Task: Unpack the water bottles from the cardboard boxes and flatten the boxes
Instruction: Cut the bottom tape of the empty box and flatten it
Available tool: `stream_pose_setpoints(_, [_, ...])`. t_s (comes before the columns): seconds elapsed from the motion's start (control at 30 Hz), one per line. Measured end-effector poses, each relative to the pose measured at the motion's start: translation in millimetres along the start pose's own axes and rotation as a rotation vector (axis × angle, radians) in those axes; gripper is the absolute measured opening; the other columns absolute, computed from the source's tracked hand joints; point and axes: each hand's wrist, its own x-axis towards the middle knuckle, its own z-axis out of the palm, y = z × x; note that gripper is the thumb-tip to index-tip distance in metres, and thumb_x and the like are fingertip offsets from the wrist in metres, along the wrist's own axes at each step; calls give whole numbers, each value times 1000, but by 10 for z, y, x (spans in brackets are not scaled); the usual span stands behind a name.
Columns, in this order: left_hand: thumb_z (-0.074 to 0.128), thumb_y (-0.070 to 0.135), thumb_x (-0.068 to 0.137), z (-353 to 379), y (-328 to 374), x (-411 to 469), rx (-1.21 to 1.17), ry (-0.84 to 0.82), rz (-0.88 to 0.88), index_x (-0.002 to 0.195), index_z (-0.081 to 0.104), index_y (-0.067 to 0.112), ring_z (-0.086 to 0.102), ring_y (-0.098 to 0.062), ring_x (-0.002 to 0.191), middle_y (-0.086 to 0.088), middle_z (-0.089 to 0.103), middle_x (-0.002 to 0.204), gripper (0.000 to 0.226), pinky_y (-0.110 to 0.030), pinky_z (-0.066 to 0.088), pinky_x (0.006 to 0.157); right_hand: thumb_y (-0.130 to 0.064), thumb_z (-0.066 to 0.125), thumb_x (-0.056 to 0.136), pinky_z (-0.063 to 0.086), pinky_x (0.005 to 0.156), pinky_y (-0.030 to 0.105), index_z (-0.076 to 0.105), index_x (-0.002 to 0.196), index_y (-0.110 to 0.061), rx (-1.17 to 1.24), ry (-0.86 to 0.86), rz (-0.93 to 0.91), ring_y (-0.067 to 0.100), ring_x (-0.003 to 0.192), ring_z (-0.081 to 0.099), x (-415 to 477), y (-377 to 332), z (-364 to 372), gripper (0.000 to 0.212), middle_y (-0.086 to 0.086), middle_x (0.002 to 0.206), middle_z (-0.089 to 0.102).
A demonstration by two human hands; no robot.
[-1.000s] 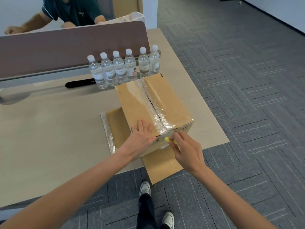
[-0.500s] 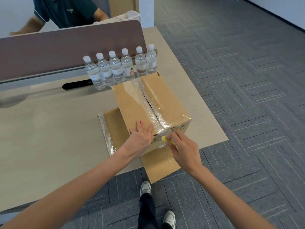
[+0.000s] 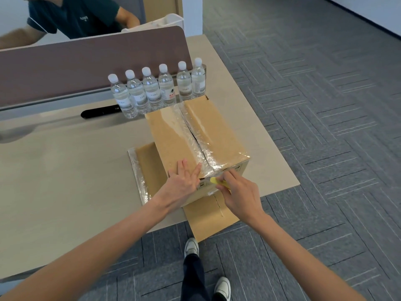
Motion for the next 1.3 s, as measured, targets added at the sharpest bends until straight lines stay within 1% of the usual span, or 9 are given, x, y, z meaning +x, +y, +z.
stream_pose_setpoints(0.27, [26, 30, 104, 12, 13, 1, 19, -2, 7, 147, 24, -2, 61, -48, 112, -38, 55, 126, 54, -48, 61, 69, -20, 69, 88, 12, 42, 16, 60, 86, -15, -82, 28, 1, 12, 47, 41, -3, 60, -18, 11, -8, 87, 58])
stream_pose_setpoints(0.37, [29, 31, 105, 32, 32, 33, 27, -17, 24, 148, 24, -1, 61, -47, 113, -35, 55, 128, 54, -48, 61, 72, -24, 70, 89, 20, 42, 19, 62, 89, -17, -48, 50, 97, 11, 48, 38, -1, 27, 37, 10, -9, 84, 58])
stream_pose_setpoints(0.47, [46, 39, 101, 51, 5, 116, 34, -35, -2, 138, 40, 0, 70, -42, 96, -32, 66, 110, 54, -44, 60, 55, -24, 69, 90, 29, 38, 22, 61, 86, -15, -78, 64, 101, 16, 44, 44, 15, 0, 45, 13, -7, 82, 58])
stream_pose_setpoints(0.7, [23, 30, 103, 20, -3, 111, 49, -60, -2, 132, 59, 8, 72, -39, 91, -28, 69, 105, 52, -44, 59, 51, -21, 71, 87, 26, 39, 21, 62, 86, -14, -97, 54, 32, 16, 42, 47, 41, 53, 10, 11, -5, 82, 58])
stream_pose_setpoints(0.83, [32, 33, 102, 19, -31, 94, 57, -40, 40, 139, 48, 4, 69, -42, 98, -31, 65, 113, 50, -46, 61, 58, -22, 70, 88, 22, 42, 20, 60, 86, -15, -85, 26, 18, 14, 44, 45, 51, 122, -12, 12, -6, 82, 57])
stream_pose_setpoints(0.93, [45, 38, 99, -26, -54, 87, 61, -25, 36, 133, 56, 5, 71, -40, 92, -31, 68, 107, 48, -45, 60, 54, -27, 69, 89, 28, 39, 21, 61, 87, -15, -59, 31, 114, 14, 44, 49, 12, 265, -49, 14, -8, 82, 59])
stream_pose_setpoints(1.03, [30, 34, 105, 17, -74, 110, 45, -40, 27, 133, 56, 5, 71, -41, 90, -31, 68, 106, 48, -45, 60, 51, -28, 69, 88, 26, 38, 19, 61, 88, -16, -40, 42, 135, 15, 45, 49, -4, 405, -119, 14, -9, 81, 61])
stream_pose_setpoints(1.2, [13, 12, 99, -112, -77, -11, -56, -36, 40, 150, 29, 1, 54, -51, 120, -38, 45, 137, 55, -54, 54, 91, -29, 59, 96, 42, 47, 29, 60, 85, -24, 257, 21, 323, 9, 52, 51, 3, 287, -107, 12, -12, 69, 62])
stream_pose_setpoints(1.3, [3, 21, 107, -146, -113, -6, -278, -9, -124, 142, 45, 3, 59, -41, 118, -28, 55, 134, 58, -48, 57, 89, -22, 54, 99, 36, 46, 27, 58, 79, -26, 543, 19, 552, 6, 43, 47, 33, 224, -94, 21, -2, 59, 64])
